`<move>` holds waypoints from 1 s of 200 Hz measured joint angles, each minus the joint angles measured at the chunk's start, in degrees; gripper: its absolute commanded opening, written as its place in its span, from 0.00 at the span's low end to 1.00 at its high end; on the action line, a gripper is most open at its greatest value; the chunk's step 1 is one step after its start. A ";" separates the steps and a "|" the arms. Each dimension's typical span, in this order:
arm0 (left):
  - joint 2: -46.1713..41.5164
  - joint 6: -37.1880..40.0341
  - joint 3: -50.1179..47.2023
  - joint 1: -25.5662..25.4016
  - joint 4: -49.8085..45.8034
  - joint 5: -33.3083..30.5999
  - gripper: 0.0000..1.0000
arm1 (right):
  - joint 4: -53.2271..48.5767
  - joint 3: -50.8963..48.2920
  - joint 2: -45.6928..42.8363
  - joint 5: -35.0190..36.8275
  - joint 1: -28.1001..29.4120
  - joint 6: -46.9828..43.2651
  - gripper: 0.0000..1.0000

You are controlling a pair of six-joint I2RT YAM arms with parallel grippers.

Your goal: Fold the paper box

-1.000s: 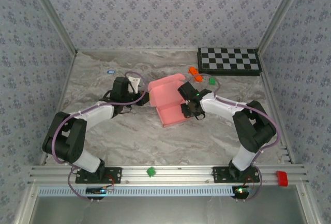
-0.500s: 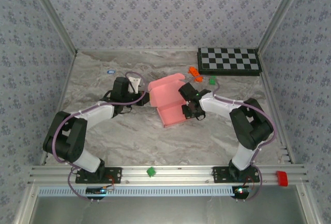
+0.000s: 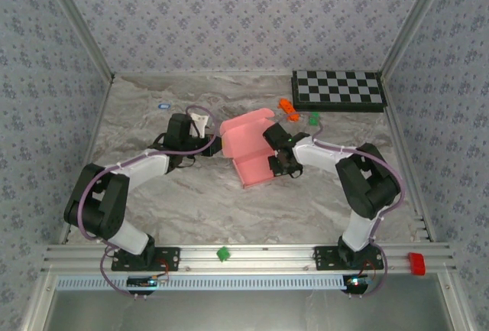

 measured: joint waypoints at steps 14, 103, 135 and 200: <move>0.42 0.02 0.24 -0.11 0.00 0.04 0.00 | -0.42 0.31 0.28 0.48 0.00 -0.28 0.15; 0.96 0.90 1.18 -0.48 -0.07 0.57 0.00 | -3.67 2.93 2.16 3.98 0.57 -0.48 0.10; 1.20 0.90 1.29 -0.46 -0.07 0.87 0.00 | -3.67 2.95 2.14 4.07 0.72 -0.15 0.14; 1.33 1.49 1.92 -0.46 -0.24 1.70 0.00 | -1.68 2.10 -0.07 2.97 0.52 2.43 0.27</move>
